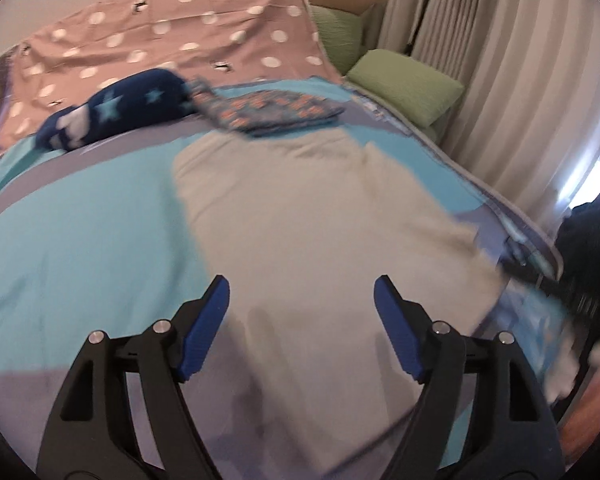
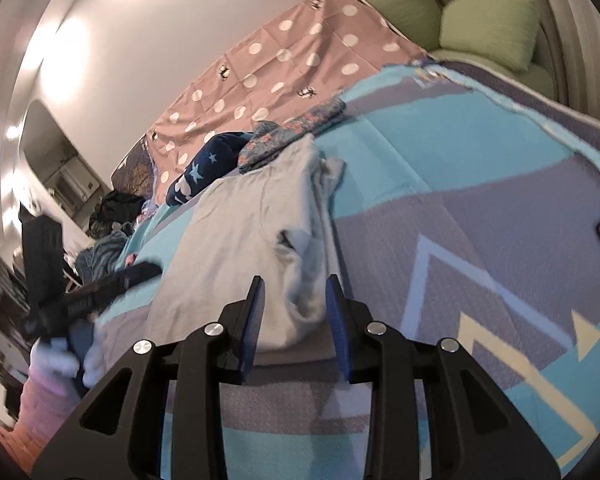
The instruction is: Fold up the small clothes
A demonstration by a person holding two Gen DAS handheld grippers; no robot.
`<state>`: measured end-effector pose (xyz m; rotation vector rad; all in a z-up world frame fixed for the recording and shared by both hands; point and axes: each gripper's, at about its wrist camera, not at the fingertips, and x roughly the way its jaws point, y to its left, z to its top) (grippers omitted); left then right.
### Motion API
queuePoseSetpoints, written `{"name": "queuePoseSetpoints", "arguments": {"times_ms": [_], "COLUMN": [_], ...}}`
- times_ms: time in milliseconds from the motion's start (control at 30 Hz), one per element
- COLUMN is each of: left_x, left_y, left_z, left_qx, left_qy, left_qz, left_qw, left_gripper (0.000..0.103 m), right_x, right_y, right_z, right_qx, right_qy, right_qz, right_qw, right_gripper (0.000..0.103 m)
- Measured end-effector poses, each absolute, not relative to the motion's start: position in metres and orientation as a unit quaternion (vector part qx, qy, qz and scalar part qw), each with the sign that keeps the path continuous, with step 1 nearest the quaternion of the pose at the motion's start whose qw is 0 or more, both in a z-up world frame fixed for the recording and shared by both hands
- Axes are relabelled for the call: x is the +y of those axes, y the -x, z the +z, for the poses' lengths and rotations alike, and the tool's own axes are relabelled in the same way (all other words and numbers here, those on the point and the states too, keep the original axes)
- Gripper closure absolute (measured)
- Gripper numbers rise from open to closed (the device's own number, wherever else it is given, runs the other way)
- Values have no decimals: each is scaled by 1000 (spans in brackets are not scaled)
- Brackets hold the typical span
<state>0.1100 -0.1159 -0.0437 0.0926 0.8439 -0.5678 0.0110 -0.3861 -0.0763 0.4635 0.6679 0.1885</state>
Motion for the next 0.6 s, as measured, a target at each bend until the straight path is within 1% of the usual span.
{"name": "queuePoseSetpoints", "arguments": {"times_ms": [67,100,133,167,267,433,600], "left_x": [-103,-97,-94,-93,-93,-90,-81], "left_y": [-98,-94,-91,-89,-83,-75,-74], "left_z": [-53,-59,-63,-70,-86,-85,-86], "left_qx": [409,417,423,432,448,441,442], "left_qy": [-46,-39,-34,-30,-33,-28,-5], "left_qz": [-267,-271,-275,-280,-270,-279,-289], "left_qw": [871,867,863,856,852,852,849], "left_gripper": [24,24,23,23,23,23,23], "right_x": [-381,-380,-381,-384,-389,-390,-387], "right_y": [-17,-22,-25,-28,-24,-26,-20], "right_z": [-80,-86,-91,-97,-96,-107,-98], "right_qx": [340,354,366,376,368,392,393], "right_qy": [-203,-201,-205,-214,-224,-228,-212], "right_qz": [82,72,66,64,49,35,37], "right_qw": [915,911,906,899,901,891,894], "right_gripper": [71,72,86,97,99,99,98]}}
